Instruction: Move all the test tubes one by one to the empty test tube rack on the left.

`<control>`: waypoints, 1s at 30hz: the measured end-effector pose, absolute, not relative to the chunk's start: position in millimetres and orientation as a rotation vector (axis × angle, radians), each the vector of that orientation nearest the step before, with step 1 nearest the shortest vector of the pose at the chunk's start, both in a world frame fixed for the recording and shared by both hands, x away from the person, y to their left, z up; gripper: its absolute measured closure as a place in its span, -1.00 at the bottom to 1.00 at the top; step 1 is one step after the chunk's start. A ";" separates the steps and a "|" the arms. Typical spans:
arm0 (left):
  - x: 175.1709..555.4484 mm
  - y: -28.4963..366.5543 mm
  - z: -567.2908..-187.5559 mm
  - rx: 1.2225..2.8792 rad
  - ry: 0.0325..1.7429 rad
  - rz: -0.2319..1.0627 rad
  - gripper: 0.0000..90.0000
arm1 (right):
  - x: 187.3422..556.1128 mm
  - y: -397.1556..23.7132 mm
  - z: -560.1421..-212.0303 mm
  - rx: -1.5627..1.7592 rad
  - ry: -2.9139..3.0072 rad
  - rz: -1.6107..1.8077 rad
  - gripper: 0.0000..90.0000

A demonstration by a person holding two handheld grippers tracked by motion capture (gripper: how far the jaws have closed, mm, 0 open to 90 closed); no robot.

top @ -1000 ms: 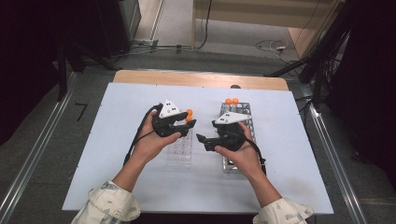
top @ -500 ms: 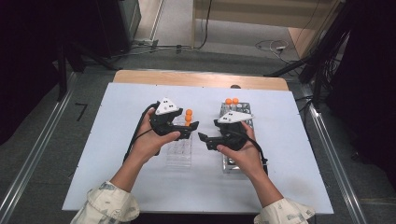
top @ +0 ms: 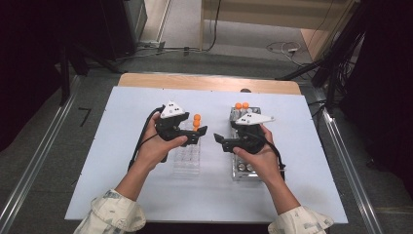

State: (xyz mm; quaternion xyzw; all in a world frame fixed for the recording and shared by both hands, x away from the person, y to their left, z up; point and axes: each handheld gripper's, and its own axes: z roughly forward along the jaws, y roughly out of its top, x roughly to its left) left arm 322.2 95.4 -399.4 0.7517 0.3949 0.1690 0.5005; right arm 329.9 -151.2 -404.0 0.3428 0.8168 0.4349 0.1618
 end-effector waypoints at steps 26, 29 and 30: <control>321.1 97.0 -397.2 1.803 0.943 0.422 -0.63 | 370.7 -193.7 -406.9 1.143 2.066 1.162 -0.35; 321.1 97.7 -396.8 1.799 0.943 0.421 -0.63 | 378.5 -197.6 -411.9 1.158 2.048 1.131 -0.26; 321.0 97.6 -396.8 1.800 0.942 0.421 -0.63 | 381.6 -199.3 -413.8 1.157 2.044 1.123 -0.21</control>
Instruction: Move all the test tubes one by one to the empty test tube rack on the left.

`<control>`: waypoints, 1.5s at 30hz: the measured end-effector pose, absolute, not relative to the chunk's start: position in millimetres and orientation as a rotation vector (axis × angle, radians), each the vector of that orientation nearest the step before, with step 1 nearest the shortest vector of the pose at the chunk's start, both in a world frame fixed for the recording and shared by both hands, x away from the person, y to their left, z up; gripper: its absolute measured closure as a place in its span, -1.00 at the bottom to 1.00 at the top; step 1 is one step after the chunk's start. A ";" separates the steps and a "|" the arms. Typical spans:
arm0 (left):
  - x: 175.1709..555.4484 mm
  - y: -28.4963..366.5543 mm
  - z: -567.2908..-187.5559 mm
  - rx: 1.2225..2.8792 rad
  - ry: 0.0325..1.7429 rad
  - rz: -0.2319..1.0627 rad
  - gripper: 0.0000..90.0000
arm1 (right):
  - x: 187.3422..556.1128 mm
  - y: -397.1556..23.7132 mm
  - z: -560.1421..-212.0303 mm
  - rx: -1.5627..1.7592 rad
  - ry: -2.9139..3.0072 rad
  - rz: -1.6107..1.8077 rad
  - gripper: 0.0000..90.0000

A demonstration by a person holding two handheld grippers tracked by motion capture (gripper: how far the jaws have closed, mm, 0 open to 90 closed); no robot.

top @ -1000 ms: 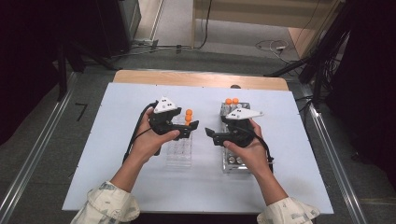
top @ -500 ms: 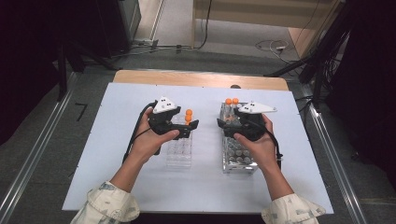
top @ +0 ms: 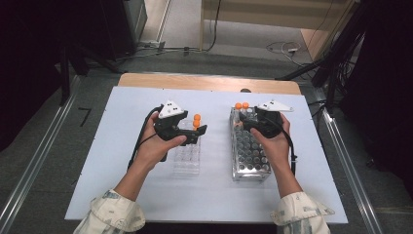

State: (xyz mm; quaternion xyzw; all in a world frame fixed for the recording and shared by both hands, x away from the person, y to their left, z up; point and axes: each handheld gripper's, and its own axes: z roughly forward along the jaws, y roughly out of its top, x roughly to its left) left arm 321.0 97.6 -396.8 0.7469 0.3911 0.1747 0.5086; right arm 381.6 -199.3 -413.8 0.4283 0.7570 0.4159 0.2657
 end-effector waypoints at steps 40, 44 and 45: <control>320.0 97.7 -396.7 1.793 0.947 0.383 -0.63 | 420.9 -205.7 -443.2 1.059 2.207 1.108 0.60; 320.0 98.6 -396.5 1.791 0.950 0.385 -0.63 | 419.8 -206.8 -440.1 1.057 2.192 1.125 0.60; 320.1 98.6 -396.5 1.791 0.951 0.385 -0.63 | 419.5 -207.0 -438.6 1.055 2.186 1.131 0.60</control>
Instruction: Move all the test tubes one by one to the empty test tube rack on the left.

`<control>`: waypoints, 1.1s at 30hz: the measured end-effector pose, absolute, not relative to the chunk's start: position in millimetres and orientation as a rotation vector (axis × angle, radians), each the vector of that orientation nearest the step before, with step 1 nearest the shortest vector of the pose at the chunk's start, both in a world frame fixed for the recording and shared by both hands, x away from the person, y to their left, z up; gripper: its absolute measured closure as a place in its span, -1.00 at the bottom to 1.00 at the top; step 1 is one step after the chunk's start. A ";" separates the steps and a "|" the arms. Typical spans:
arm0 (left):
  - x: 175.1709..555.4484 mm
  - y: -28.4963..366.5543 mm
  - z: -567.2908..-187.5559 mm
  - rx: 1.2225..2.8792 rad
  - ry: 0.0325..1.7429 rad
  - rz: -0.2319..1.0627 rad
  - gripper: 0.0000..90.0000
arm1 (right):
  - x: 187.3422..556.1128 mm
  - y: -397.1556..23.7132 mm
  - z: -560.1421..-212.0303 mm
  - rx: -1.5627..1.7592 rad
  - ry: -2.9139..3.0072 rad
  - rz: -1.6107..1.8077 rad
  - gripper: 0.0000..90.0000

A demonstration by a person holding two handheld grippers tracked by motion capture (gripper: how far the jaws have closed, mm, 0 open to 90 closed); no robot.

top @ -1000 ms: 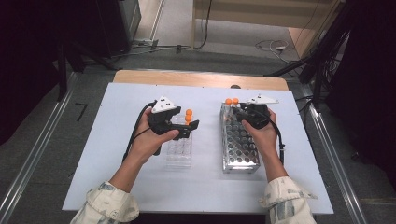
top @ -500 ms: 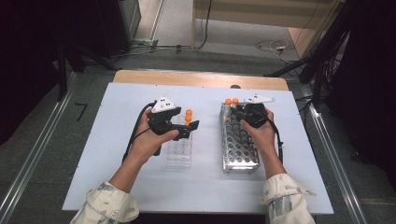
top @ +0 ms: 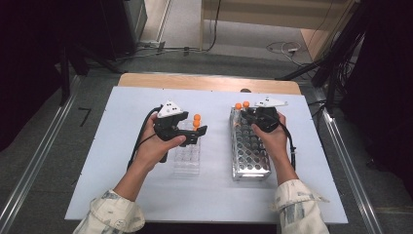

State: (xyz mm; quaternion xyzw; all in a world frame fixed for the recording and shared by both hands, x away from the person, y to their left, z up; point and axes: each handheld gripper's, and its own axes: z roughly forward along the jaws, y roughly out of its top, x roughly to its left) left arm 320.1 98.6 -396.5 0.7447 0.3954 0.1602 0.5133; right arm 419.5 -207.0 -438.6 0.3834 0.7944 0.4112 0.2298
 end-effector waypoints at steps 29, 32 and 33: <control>317.1 100.8 -391.3 1.725 0.936 0.363 -0.67 | 372.6 -223.5 -383.5 0.984 2.108 1.239 0.60; 316.1 98.6 -391.3 1.727 0.927 0.356 -0.68 | 361.5 -217.1 -382.4 0.953 2.132 1.267 0.60; 315.7 98.1 -391.0 1.730 0.925 0.357 -0.68 | 358.0 -213.9 -382.1 0.943 2.142 1.274 0.60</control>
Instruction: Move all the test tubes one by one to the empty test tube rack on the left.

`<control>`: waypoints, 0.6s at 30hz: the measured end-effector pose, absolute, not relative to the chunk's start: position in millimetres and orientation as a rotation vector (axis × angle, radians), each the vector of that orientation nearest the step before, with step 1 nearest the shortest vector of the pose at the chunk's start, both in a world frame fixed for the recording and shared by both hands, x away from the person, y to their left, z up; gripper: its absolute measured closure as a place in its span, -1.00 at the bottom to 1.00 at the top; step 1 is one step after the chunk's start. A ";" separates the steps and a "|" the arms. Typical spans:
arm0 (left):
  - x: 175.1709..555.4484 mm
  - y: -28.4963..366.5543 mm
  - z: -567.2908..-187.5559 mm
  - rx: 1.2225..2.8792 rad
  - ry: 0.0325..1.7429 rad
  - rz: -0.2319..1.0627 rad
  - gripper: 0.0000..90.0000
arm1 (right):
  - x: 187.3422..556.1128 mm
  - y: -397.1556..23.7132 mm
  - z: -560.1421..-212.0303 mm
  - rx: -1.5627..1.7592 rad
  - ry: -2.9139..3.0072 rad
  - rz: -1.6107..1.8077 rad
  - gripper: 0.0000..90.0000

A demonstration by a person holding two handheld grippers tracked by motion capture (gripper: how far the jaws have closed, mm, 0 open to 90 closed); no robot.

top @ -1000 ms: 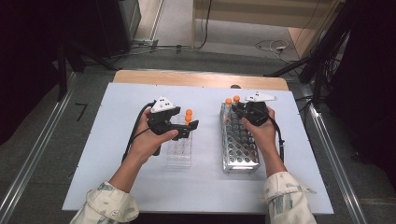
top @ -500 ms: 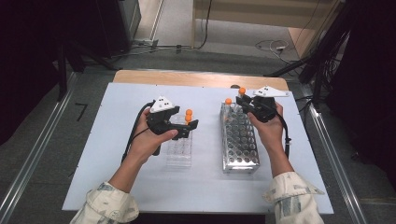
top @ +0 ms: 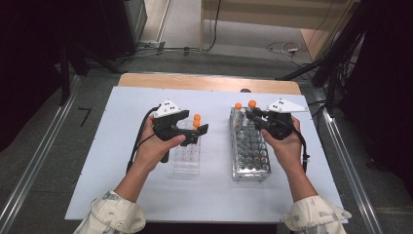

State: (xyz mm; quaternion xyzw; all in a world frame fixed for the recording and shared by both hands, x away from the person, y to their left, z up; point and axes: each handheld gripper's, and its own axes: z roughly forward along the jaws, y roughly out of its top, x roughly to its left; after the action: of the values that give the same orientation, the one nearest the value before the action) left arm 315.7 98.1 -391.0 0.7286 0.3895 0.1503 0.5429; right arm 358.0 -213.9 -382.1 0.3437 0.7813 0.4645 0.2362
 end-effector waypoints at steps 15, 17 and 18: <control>307.9 87.3 -387.4 1.710 0.895 0.310 -0.72 | 329.6 -167.3 -394.6 0.814 2.293 1.310 0.60; 307.3 85.1 -388.4 1.722 0.873 0.297 -0.72 | 327.5 -163.3 -398.0 0.801 2.308 1.313 0.60; 307.0 83.5 -389.0 1.726 0.872 0.289 -0.72 | 326.9 -161.8 -399.5 0.797 2.314 1.313 0.60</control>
State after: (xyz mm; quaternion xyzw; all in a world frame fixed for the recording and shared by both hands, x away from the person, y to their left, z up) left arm 307.0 83.5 -389.0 0.7319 0.3698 0.1227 0.5590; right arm 326.9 -161.8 -399.5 0.2823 0.8194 0.4649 0.1813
